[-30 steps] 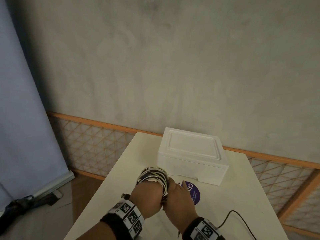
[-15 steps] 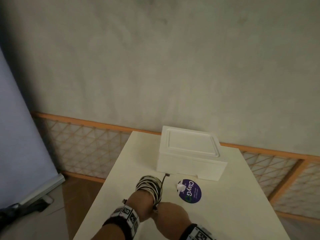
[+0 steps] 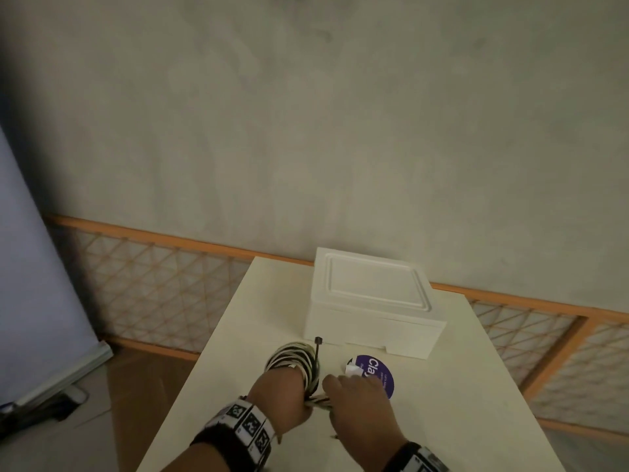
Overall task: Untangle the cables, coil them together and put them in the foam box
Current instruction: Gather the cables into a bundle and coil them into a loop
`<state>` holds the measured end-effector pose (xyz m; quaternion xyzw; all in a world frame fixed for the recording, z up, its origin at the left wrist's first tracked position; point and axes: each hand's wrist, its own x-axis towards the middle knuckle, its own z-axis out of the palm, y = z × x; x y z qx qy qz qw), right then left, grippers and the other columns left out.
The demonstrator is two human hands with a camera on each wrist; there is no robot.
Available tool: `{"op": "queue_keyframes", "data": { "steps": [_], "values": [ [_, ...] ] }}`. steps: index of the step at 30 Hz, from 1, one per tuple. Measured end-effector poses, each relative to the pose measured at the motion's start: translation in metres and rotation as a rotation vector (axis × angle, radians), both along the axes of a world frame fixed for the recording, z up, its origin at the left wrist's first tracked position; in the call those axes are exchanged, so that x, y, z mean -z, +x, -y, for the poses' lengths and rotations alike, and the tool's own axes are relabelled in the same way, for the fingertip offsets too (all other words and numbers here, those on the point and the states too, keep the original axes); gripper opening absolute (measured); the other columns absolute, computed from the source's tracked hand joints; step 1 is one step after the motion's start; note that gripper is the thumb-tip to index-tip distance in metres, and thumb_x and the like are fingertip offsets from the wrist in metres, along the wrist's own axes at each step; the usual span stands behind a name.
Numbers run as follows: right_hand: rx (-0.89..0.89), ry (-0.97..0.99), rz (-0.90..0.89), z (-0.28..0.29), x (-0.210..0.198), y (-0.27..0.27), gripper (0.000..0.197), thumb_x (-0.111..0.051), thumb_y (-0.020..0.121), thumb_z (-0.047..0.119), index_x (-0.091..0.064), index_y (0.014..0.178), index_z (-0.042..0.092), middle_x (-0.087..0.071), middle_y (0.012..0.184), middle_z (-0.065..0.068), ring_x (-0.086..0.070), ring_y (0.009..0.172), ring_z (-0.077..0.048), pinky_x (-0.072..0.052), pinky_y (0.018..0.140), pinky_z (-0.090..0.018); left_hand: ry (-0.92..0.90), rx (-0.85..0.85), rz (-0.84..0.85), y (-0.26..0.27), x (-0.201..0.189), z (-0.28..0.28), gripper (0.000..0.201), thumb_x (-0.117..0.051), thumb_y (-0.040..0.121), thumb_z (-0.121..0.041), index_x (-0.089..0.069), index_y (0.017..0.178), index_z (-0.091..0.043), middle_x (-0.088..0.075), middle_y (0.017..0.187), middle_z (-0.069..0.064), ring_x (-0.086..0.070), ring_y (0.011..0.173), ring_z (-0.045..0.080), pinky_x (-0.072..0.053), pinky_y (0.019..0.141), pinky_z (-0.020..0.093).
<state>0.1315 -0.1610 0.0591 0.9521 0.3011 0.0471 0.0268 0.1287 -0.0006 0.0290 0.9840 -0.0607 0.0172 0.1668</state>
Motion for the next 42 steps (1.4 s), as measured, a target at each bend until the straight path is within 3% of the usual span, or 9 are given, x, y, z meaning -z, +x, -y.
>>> {"op": "queue_keyframes", "data": {
  "steps": [2, 6, 11, 16, 19, 27, 33, 38, 42],
  "values": [
    [-0.041, 0.057, 0.138, 0.007, 0.002, 0.009, 0.044, -0.08, 0.041, 0.024, -0.057, 0.078, 0.029, -0.057, 0.066, 0.011, -0.058, 0.06, -0.015, -0.046, 0.067, -0.038, -0.102, -0.044, -0.114, -0.002, -0.005, 0.003, 0.03, -0.066, 0.071, -0.029, -0.061, 0.099, -0.021, -0.063, 0.089, -0.005, -0.063, 0.088, 0.015, -0.049, 0.078, 0.021],
    [-0.134, 0.112, 0.255, 0.009, -0.014, 0.03, 0.063, -0.082, 0.039, 0.021, -0.062, 0.098, 0.03, -0.066, 0.092, 0.01, -0.065, 0.084, -0.017, -0.042, 0.092, -0.051, -0.439, 0.089, -0.266, -0.001, -0.005, 0.006, 0.046, -0.058, 0.061, -0.031, -0.053, 0.106, -0.025, -0.059, 0.097, -0.006, -0.059, 0.09, 0.011, -0.053, 0.08, 0.03],
    [-0.415, 0.004, 0.189, 0.014, -0.024, 0.055, 0.043, -0.078, 0.056, 0.025, -0.066, 0.093, 0.043, -0.067, 0.094, 0.022, -0.064, 0.092, -0.006, -0.051, 0.091, -0.037, -0.593, 0.159, -0.349, -0.008, -0.018, 0.012, 0.019, -0.058, 0.066, -0.019, -0.043, 0.067, -0.031, -0.047, 0.066, -0.01, -0.046, 0.057, 0.004, -0.04, 0.06, 0.024],
    [-0.484, 0.077, 0.107, 0.015, -0.02, 0.061, 0.034, -0.035, 0.065, 0.014, -0.064, 0.072, 0.031, -0.059, 0.065, 0.016, -0.058, 0.061, -0.003, -0.056, 0.078, -0.025, -0.589, 0.202, -0.365, -0.014, -0.019, 0.012, 0.025, -0.06, 0.069, -0.019, -0.041, 0.068, -0.035, -0.044, 0.067, -0.013, -0.042, 0.059, 0.0, -0.037, 0.063, 0.02],
    [-0.468, 0.004, 0.051, 0.014, -0.021, 0.059, 0.021, -0.049, 0.058, 0.008, -0.059, 0.064, 0.026, -0.054, 0.057, 0.012, -0.053, 0.049, -0.008, -0.052, 0.052, -0.023, -0.661, 0.194, -0.396, -0.017, -0.021, 0.017, 0.034, -0.063, 0.075, -0.01, -0.045, 0.069, -0.038, -0.048, 0.067, -0.015, -0.048, 0.057, -0.004, -0.043, 0.063, 0.019],
    [-0.487, -0.146, 0.124, 0.008, -0.039, 0.061, 0.033, -0.076, 0.026, 0.014, -0.052, 0.043, 0.028, -0.046, 0.043, 0.014, -0.048, 0.043, -0.005, -0.043, 0.04, -0.017, -0.905, 0.252, -0.496, -0.024, -0.036, 0.025, 0.027, -0.078, 0.073, -0.009, -0.064, 0.08, -0.031, -0.064, 0.08, -0.013, -0.061, 0.08, 0.005, -0.05, 0.076, 0.021],
    [-0.529, -0.072, 0.27, 0.007, -0.042, 0.054, 0.029, -0.063, 0.028, 0.009, -0.042, 0.042, 0.023, -0.04, 0.042, 0.011, -0.043, 0.043, -0.009, -0.03, 0.042, -0.016, -1.241, 0.244, -0.554, -0.029, -0.035, 0.03, 0.027, -0.078, 0.07, -0.021, -0.063, 0.091, -0.01, -0.07, 0.082, 0.004, -0.066, 0.081, 0.022, -0.051, 0.08, 0.033],
    [-0.522, 0.103, 0.242, 0.01, -0.042, 0.053, 0.028, -0.066, 0.031, 0.009, -0.05, 0.047, 0.025, -0.046, 0.046, 0.012, -0.047, 0.048, -0.009, -0.039, 0.041, -0.017, -1.309, 0.211, -0.525, -0.032, -0.041, 0.036, 0.007, -0.068, 0.07, -0.011, -0.062, 0.067, -0.014, -0.057, 0.058, 0.003, -0.056, 0.056, 0.018, -0.05, 0.07, 0.031],
    [-0.541, 0.558, 0.112, 0.021, -0.031, 0.063, 0.031, -0.051, 0.058, 0.006, -0.065, 0.079, 0.023, -0.068, 0.077, 0.006, -0.059, 0.076, -0.011, -0.051, 0.071, -0.024, -1.315, 0.215, -0.514, -0.031, -0.053, 0.033, 0.022, -0.052, 0.075, 0.011, -0.055, 0.066, -0.009, -0.05, 0.052, 0.007, -0.049, 0.051, 0.022, -0.049, 0.069, 0.032]
  ]
}}
